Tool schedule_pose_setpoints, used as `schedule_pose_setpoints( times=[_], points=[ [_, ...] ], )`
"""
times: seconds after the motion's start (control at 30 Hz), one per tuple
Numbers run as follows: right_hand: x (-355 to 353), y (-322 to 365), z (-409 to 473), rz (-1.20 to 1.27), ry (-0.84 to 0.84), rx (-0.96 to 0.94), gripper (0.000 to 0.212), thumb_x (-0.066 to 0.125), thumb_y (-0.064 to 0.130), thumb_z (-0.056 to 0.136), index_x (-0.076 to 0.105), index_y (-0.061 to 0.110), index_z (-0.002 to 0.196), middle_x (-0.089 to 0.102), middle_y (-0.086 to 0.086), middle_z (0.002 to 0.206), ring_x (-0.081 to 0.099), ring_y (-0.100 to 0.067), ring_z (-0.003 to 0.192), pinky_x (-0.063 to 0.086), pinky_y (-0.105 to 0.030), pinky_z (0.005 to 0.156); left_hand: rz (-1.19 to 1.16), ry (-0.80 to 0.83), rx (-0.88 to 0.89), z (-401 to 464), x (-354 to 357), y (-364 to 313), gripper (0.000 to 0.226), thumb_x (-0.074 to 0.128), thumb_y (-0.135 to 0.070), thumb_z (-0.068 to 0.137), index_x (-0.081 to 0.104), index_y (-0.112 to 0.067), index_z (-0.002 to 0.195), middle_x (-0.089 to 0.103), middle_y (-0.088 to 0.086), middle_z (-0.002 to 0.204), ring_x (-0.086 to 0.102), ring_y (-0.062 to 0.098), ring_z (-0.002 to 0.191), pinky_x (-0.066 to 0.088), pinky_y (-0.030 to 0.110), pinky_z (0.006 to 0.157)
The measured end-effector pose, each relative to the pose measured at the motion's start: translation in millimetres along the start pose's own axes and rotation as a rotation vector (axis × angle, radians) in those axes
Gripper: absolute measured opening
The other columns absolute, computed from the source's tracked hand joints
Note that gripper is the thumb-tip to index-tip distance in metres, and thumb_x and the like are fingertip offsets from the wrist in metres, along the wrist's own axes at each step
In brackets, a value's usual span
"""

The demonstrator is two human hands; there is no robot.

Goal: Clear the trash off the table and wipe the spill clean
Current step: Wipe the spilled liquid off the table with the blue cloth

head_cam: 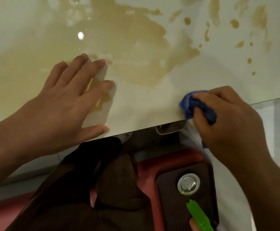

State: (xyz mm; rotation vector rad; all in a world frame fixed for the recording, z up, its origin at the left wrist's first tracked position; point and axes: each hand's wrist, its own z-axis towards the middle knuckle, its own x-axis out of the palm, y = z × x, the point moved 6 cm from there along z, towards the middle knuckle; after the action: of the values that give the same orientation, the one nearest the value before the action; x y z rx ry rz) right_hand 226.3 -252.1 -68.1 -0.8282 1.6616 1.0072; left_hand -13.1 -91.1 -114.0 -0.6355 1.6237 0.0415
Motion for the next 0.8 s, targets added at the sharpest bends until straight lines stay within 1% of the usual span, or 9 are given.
schedule_pose_setpoints(
  times=[0.07,0.13,0.27,0.37,0.47,0.53,0.63,0.7,0.8],
  points=[
    [0.6,27.9,0.8,0.106,-0.085,0.047,0.031,0.064,0.023,0.093,0.07,0.021,0.123,0.061,-0.005,0.117,0.063,-0.026,0.084,0.045,-0.028,0.064,-0.017,-0.008,-0.007,-0.3,0.0,0.4,0.084,0.073,-0.057,0.078,0.046,-0.012,0.143,0.028,0.024,0.159,0.021,0.048,0.148,0.023,0.066,0.113],
    [17.5,75.2,2.0,0.218,-0.124,-0.016,0.026,0.069,0.018,0.092,0.073,0.019,0.118,0.062,-0.009,0.114,0.062,-0.029,0.077,0.052,-0.036,0.06,-0.026,0.002,-0.018,-0.6,1.5,1.1,0.086,0.074,-0.06,0.078,0.044,-0.013,0.144,0.026,0.022,0.161,0.019,0.046,0.15,0.021,0.065,0.115],
    [58.2,126.7,-1.3,0.212,-0.102,-0.081,0.02,0.075,0.019,0.09,0.075,0.013,0.109,0.061,-0.009,0.105,0.06,-0.024,0.074,0.054,-0.035,0.053,-0.009,0.058,-0.018,-1.8,3.5,3.2,0.095,0.064,-0.066,0.071,0.041,-0.014,0.147,0.023,0.02,0.164,0.016,0.043,0.152,0.02,0.063,0.117],
    [53.5,93.4,0.2,0.266,-0.21,-0.014,0.017,0.073,0.021,0.092,0.077,0.015,0.107,0.063,-0.01,0.102,0.062,-0.028,0.072,0.053,-0.034,0.053,-0.02,0.051,-0.002,-2.4,2.0,2.8,0.093,0.06,-0.068,0.073,0.042,-0.014,0.147,0.025,0.02,0.163,0.018,0.044,0.151,0.021,0.063,0.116],
    [34.8,26.9,7.1,0.21,-0.273,0.185,0.021,0.065,0.032,0.097,0.076,0.023,0.113,0.061,-0.007,0.109,0.062,-0.024,0.081,0.052,-0.034,0.065,-0.04,0.044,-0.01,-1.6,1.1,1.8,0.093,0.066,-0.065,0.07,0.043,-0.014,0.145,0.026,0.02,0.162,0.018,0.044,0.151,0.019,0.062,0.116],
    [20.4,-18.5,12.4,0.169,-0.271,0.341,0.027,0.061,0.035,0.098,0.074,0.025,0.119,0.06,-0.004,0.115,0.059,-0.014,0.088,0.045,-0.025,0.073,-0.036,0.051,-0.011,-2.1,0.8,1.3,0.093,0.067,-0.064,0.07,0.044,-0.014,0.145,0.026,0.02,0.161,0.018,0.044,0.15,0.019,0.062,0.116],
    [2.4,-40.5,17.1,0.188,-0.27,0.449,0.027,0.062,0.033,0.098,0.075,0.024,0.12,0.061,-0.003,0.113,0.05,-0.001,0.086,0.036,-0.007,0.071,-0.029,0.042,-0.007,-1.5,-1.8,-1.4,0.086,0.074,-0.058,0.078,0.044,-0.012,0.145,0.027,0.022,0.16,0.019,0.047,0.149,0.021,0.065,0.115],
    [2.7,-7.9,19.6,0.206,-0.276,0.357,0.022,0.063,0.032,0.097,0.076,0.027,0.114,0.061,-0.002,0.109,0.051,-0.002,0.083,0.039,-0.014,0.071,-0.018,0.055,-0.016,0.8,-2.4,-4.0,0.092,0.078,-0.057,0.073,0.043,-0.012,0.145,0.026,0.023,0.16,0.018,0.047,0.149,0.02,0.065,0.115],
    [31.0,68.8,17.6,0.236,-0.134,0.157,0.017,0.061,0.032,0.095,0.075,0.027,0.104,0.059,0.001,0.104,0.061,-0.018,0.078,0.05,-0.032,0.065,-0.012,0.078,-0.003,6.2,-4.1,-12.1,0.098,0.074,-0.061,0.069,0.042,-0.011,0.147,0.023,0.022,0.161,0.016,0.047,0.15,0.02,0.066,0.115]
  ],
)
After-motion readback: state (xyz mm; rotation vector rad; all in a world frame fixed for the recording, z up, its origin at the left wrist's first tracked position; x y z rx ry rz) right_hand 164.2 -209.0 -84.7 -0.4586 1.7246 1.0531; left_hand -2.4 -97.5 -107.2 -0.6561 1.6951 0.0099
